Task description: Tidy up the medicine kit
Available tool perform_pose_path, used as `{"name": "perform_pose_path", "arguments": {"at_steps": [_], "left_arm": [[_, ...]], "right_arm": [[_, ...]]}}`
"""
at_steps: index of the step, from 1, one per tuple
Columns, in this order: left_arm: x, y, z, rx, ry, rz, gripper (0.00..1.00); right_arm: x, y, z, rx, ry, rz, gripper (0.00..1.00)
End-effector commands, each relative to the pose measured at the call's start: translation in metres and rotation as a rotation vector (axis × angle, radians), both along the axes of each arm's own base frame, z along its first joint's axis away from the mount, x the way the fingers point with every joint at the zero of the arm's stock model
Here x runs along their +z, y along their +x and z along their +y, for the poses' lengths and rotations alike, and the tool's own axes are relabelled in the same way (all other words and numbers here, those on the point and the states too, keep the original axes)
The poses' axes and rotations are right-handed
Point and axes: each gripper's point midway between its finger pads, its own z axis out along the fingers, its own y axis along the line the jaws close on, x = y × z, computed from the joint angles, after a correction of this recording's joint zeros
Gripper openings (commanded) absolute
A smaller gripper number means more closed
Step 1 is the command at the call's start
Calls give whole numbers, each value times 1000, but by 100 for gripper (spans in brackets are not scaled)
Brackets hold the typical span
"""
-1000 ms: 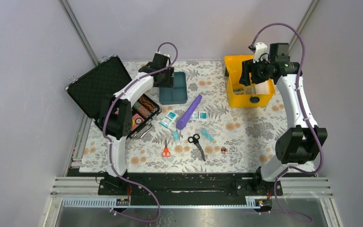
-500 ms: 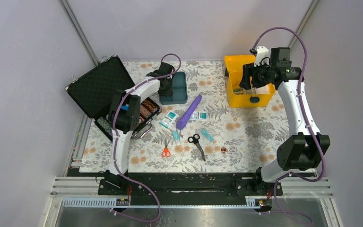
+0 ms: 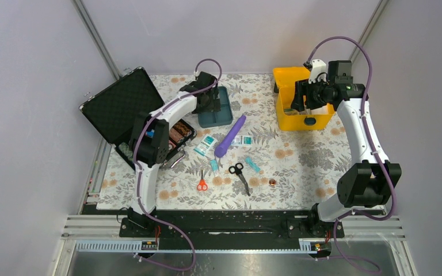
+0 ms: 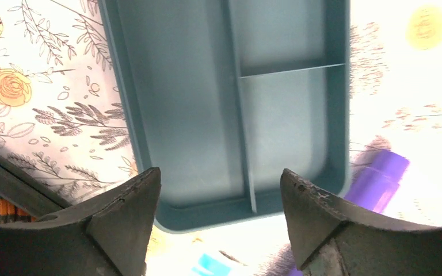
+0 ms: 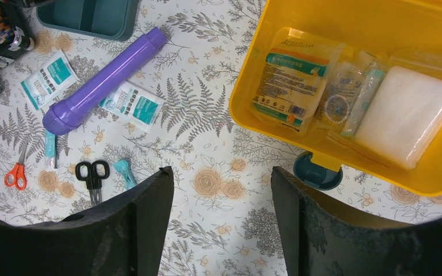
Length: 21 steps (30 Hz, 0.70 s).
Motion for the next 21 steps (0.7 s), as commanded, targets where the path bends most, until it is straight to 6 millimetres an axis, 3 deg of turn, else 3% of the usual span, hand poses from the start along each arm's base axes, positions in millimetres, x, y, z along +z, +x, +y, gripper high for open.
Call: {"name": "perform_pose_path", "arguments": {"at_steps": [1,8,14,18,21], "left_arm": [[56,6,-24,11,-92,-123,76],[11,6,-24,-2,-59,-70,44],[0,15,-33,-24,-56,-77,33],[-8,16,-33,-36,-45,-72,32],[-13,13,-35,-59,-58,-58,22]], "right_arm": [[15,-1,8,4,39,-49,69],[19,-1,8,-2,43,-52,69],[24,1,8,4,35,-55,69],[24,4,9,-4,48,-56,69],[23,4,9,-4,47,-56,69]]}}
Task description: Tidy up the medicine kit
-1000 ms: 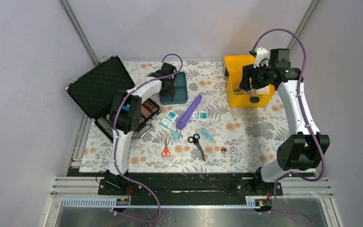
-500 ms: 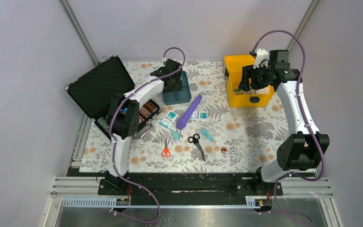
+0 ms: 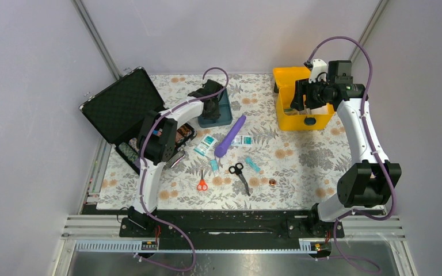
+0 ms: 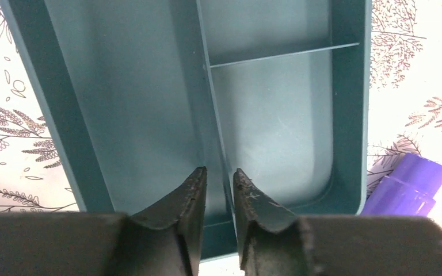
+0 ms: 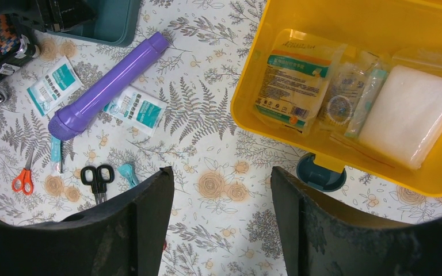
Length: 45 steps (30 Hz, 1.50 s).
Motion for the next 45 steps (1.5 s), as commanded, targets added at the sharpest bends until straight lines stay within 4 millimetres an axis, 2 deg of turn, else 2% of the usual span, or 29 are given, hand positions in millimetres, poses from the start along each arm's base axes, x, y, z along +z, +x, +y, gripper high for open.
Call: {"name": "perform_pose_path", "arguments": {"at_steps": [1,4,7,12,14,16,18,20,24,28,31,35,38,41,45], "left_arm": [[19,16,-11,-39,-50,-69,18],[23,15,-11,-67,-52,-72,3],[39,17,-12,-135,-36,-97,0],[92,28,-4,-282,29,-221,0],[119,36,-1,-377,69,-299,0],[144,35,-7,-530,61,-373,0],[166,26,-15,-685,49,-439,0],[183,8,-26,-887,41,-494,0],[203,-36,-35,-1212,52,-552,0],[216,-64,-31,-1385,132,-613,0],[226,-83,-29,-1492,211,-670,0],[231,-113,-26,-1669,385,-735,0],[219,-132,-24,-1764,505,-749,0],[226,-138,-27,-1743,514,-804,0],[232,-136,-29,-1689,497,-823,0]], "right_arm": [[23,2,7,15,23,-62,69],[22,2,7,14,22,-65,69],[23,0,8,32,19,-72,69],[30,-4,11,121,-8,-106,71],[35,-4,11,133,-20,-125,72],[40,-3,10,132,-30,-143,72],[43,-3,10,134,-29,-151,72],[48,-4,13,160,-25,-165,72],[66,-24,33,407,-20,-241,70],[92,-40,66,631,-39,-421,67],[95,-44,90,778,-151,-522,64],[85,-49,122,958,-251,-570,59],[73,-59,144,1064,-242,-539,55],[54,-72,158,1168,-252,-502,54],[32,-86,168,1251,-246,-474,60]]}}
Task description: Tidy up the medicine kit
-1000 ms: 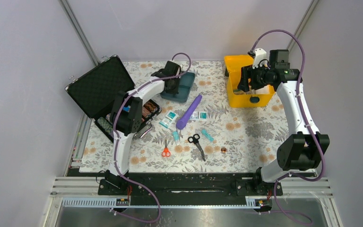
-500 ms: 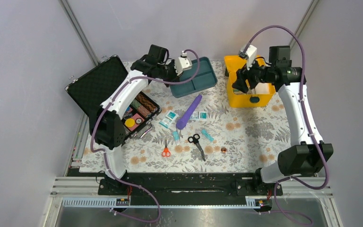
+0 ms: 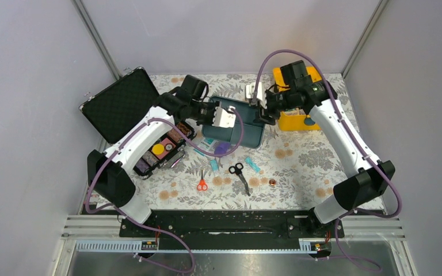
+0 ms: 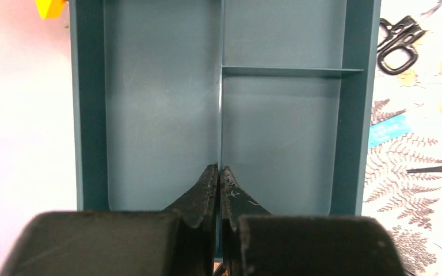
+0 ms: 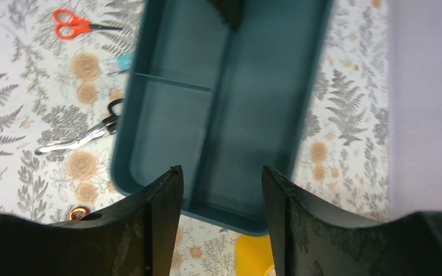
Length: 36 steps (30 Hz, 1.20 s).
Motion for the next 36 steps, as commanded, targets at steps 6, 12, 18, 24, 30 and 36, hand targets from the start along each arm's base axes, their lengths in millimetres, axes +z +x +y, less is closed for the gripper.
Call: {"name": "perform_pose_path", "arguments": {"at_steps": [6,12,18,24,30,36], "left_arm": [[35,10,-5,53,-136,-106,0],[39,6,-8,79,-191,-80,0],[46,9,-14,104,-262,-92,0],[50,9,-17,126,-308,-76,0],[46,8,-16,133,-308,-60,0],[43,6,-15,140,-306,-36,0]], "right_arm": [[-48,-19,13,129,-117,-7,60],[-58,2,19,32,-116,-42,54],[-68,11,22,11,-110,-80,47],[-69,17,24,-7,-98,-95,23],[-50,18,27,-27,-54,-119,22],[-14,6,32,25,31,-206,48]]}}
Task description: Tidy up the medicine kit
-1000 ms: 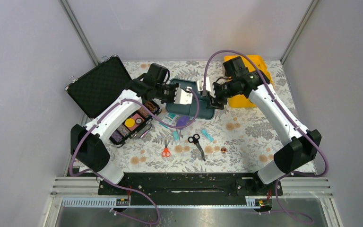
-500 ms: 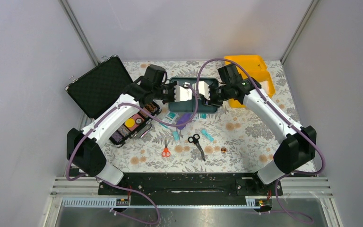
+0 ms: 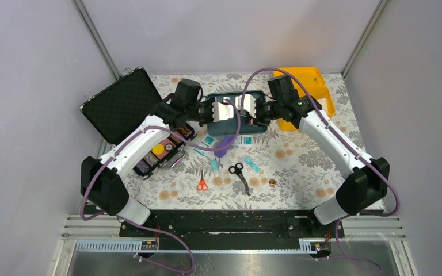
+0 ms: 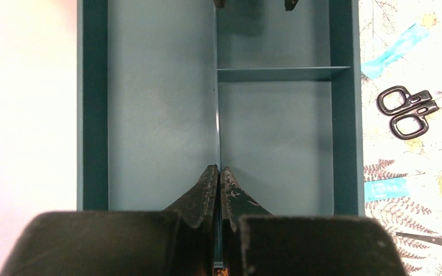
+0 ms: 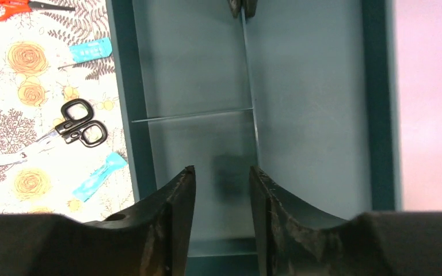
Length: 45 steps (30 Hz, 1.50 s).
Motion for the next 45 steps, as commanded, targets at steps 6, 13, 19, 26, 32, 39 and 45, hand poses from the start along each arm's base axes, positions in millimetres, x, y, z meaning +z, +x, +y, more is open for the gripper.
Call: {"name": "perform_pose_path", "arguments": {"at_steps": [6,13,19,26,32,39,45], "left_arm": [[37,-3,-12,-26,-123,-57,0],[46,-3,-13,-8,-169,-83,0],[52,1,-11,29,-210,-114,0],[56,4,-9,59,-250,-135,0],[58,1,-12,49,-272,-130,0],[62,2,-9,56,-294,-124,0],[69,5,-6,84,-345,-130,0]], "right_arm": [[46,-4,14,79,94,-139,49],[20,11,10,47,24,-122,48],[8,14,10,39,7,-90,35],[2,19,5,17,-26,-96,15],[-4,24,6,9,-35,-93,33],[-9,34,7,9,-52,-114,32],[-12,37,8,13,-61,-117,0]]}}
